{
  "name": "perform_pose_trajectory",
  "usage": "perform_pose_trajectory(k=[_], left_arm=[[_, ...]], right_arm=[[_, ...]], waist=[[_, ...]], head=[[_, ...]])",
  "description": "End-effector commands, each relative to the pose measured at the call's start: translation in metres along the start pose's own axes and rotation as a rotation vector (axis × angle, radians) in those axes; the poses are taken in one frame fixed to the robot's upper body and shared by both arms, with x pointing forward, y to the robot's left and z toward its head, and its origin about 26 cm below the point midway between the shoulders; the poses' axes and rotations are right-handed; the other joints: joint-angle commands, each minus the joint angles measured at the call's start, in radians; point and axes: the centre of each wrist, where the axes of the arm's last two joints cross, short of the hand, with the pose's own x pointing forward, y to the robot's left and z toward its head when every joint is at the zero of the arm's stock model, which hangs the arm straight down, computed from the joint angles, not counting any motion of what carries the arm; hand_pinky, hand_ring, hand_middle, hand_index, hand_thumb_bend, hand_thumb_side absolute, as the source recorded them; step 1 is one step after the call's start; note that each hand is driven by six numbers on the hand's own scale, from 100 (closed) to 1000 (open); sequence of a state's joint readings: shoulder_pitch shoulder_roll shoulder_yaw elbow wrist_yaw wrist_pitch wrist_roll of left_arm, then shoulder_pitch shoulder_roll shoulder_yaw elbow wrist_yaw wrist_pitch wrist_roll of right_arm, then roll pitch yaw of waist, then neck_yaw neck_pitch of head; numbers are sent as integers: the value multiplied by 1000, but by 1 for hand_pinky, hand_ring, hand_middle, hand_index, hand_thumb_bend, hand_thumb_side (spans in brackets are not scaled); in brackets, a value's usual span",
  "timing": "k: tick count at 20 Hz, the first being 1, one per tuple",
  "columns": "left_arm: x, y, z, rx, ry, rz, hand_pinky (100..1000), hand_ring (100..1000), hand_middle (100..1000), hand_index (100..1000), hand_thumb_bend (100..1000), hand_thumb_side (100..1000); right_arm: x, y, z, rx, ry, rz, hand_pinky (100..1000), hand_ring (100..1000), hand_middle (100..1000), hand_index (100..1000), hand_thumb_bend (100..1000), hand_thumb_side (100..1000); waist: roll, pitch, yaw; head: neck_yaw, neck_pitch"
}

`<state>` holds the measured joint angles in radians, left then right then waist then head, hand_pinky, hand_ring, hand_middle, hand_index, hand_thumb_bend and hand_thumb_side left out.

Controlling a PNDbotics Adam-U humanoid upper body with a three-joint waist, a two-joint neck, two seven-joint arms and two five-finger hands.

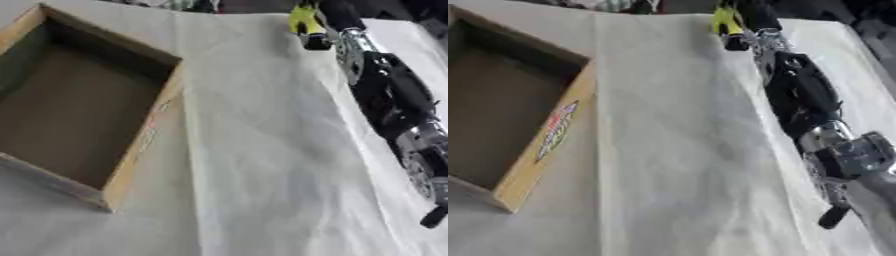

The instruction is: Pick up objects on the table and place them in the box.

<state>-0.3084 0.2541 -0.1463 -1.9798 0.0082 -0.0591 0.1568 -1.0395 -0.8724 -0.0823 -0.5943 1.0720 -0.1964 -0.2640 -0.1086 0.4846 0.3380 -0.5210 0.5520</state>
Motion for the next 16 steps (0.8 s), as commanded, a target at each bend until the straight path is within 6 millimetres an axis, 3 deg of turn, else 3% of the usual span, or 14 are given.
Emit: perform_pose_trajectory(k=[1,9,16], left_arm=[[7,3,-3,1,-30,-10,469,844,766,803,385,922],[6,2,-2,5,-30,-6,472,843,765,803,388,917],[6,-1,-1,7,-27,3,477,841,764,802,392,907]], right_arm=[[-6,-27,-9,-119,16,31,656,619,360,376,100,100],[11,-27,-12,-261,-40,53,644,608,353,374,100,100],[42,-24,-20,-316,-157,42,644,609,304,376,100,100]], waist=[[7,-22,-8],[3,-44,-28],[-6,-99,-42]], head=[[-3,-14],[-3,-10],[0,0]])
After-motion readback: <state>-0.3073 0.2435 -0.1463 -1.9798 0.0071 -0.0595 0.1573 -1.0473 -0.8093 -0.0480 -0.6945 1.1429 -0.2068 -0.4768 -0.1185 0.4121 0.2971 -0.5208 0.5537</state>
